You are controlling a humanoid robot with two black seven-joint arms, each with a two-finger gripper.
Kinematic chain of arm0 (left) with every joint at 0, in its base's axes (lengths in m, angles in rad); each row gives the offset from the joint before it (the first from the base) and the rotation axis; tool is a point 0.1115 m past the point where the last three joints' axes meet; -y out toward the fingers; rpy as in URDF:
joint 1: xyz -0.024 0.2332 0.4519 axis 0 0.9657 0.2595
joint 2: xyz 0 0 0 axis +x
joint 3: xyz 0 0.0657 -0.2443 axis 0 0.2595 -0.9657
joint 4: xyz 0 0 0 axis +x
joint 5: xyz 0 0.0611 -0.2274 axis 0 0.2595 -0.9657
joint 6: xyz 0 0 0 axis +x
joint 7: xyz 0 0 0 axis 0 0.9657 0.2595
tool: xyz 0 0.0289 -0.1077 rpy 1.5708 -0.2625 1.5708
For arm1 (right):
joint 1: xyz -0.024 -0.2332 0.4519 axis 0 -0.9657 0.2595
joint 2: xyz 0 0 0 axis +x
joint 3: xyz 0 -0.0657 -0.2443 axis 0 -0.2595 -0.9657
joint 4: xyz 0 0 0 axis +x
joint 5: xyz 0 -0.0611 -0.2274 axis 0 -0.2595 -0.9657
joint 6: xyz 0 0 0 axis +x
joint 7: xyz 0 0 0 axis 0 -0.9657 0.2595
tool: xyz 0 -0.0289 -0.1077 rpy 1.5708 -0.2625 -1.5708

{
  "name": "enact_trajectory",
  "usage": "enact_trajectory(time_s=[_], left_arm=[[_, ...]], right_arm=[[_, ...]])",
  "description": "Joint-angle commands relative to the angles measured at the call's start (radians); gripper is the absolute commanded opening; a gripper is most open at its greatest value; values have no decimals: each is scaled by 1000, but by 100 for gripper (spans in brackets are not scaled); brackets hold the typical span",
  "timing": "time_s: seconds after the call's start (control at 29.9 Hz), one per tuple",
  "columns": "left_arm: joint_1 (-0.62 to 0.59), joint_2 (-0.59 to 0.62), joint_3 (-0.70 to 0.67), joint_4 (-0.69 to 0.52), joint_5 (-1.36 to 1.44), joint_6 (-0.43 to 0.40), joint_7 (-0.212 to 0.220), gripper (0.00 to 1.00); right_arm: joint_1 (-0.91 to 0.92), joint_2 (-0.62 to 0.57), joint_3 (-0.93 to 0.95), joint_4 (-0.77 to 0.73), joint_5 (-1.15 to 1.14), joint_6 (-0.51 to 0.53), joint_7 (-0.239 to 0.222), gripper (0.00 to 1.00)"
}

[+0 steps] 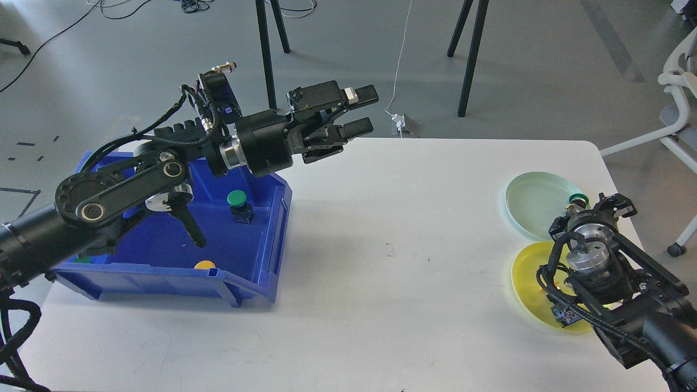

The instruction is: Pass button and place on color plate

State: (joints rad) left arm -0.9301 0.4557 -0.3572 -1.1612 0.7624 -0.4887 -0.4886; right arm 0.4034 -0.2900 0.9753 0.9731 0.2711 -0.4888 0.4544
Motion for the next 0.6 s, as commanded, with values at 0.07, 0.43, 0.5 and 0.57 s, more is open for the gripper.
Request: enact_trajectory(time_s=[0.07,0.43,0.5,0.57], left_arm=[[2,3,-3,2,-26,0,0,80],[145,138,-175,38,-371,0,0,86],[198,173,-215,40,-426,0,0,87],[253,187,-245,41,-468,0,0,87]], right_arm=[[31,-21,-98,122,-87,0,3,87],[20,-363,-139,427,-388,625,-5,99],[25,-388,-139,424,-389,781,-2,99],[29,-408,-138,424,-386,918,3,99]])
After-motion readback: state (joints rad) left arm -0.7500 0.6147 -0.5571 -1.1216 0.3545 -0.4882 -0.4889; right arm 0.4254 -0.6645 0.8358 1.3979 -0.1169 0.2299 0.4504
